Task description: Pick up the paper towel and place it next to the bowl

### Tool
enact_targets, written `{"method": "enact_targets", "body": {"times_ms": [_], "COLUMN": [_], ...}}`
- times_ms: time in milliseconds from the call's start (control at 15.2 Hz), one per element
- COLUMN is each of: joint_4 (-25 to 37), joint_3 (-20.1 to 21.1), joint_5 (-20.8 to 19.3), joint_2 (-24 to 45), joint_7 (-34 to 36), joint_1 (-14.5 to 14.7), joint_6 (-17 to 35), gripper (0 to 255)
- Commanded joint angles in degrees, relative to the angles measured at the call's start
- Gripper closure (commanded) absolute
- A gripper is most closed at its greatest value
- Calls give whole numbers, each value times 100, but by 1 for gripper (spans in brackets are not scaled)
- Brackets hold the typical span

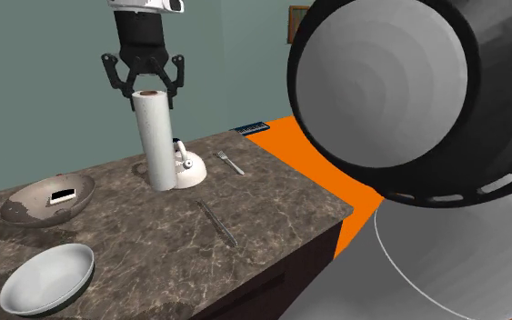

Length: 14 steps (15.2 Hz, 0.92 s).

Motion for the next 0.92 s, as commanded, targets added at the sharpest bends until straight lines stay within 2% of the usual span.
{"method": "enact_targets", "body": {"times_ms": [0, 462, 858], "joint_4": [-53, 145, 592], "joint_3": [186, 848, 1450], "joint_5": [54, 168, 122], "joint_2": [-40, 127, 544], "joint_7": [303, 1342, 2286], "joint_1": [110, 481, 813], "joint_6": [41, 111, 155], "gripper": [255, 255, 255]}}
